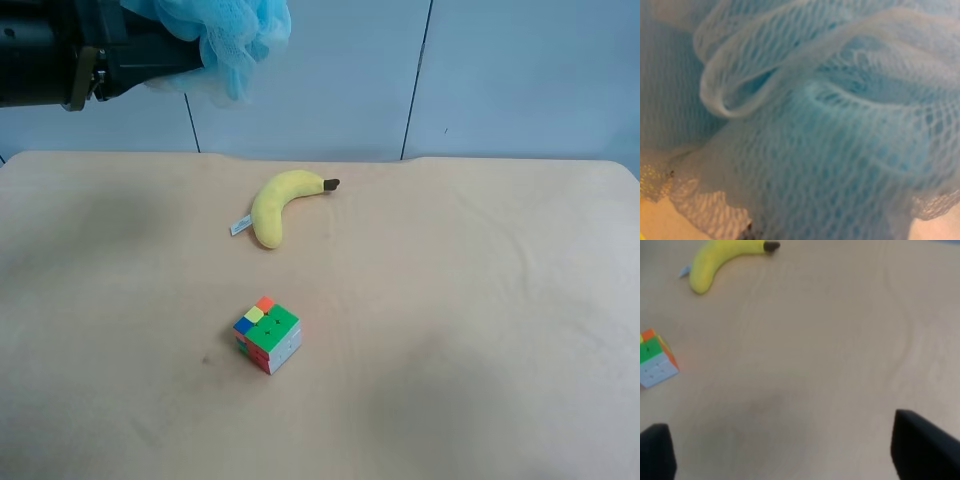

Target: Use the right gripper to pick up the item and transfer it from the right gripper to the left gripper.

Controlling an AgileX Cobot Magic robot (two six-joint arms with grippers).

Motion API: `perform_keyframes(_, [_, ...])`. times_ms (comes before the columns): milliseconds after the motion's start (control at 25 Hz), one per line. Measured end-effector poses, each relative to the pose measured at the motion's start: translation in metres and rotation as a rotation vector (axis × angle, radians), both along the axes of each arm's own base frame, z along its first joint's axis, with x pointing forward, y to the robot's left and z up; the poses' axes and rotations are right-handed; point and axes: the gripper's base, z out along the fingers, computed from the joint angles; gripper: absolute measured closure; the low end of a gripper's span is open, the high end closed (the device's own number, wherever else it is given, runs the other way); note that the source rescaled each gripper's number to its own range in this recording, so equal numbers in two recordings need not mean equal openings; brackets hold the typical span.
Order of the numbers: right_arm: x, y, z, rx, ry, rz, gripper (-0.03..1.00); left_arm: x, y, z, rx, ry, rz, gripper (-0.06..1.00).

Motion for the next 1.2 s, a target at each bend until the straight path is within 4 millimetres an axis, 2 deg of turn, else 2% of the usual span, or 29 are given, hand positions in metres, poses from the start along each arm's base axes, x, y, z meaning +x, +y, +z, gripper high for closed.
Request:
perform_keyframes(240, [0.0, 0.0, -0.021, -0.013, 0.016, 0.002, 0.16, 0.0, 0.0, 0.0, 0.0, 0.0, 0.0, 0.94])
perform_keyframes(520, [-0.001, 0.0, -0.021, -0.018, 0.013, 0.005, 0.14, 0.0, 0.0, 0.0, 0.0, 0.0, 0.0, 0.94])
perform_keyframes(800, [-0.001, 0.0, -0.021, -0.018, 0.013, 0.005, -0.02, 0.0, 0.0, 0.0, 0.0, 0.0, 0.0, 0.94])
perform_keyframes(1200, [-0.001, 0.0, -0.021, -0.018, 0.013, 0.005, -0.03, 0.0, 0.0, 0.0, 0.0, 0.0, 0.0, 0.94])
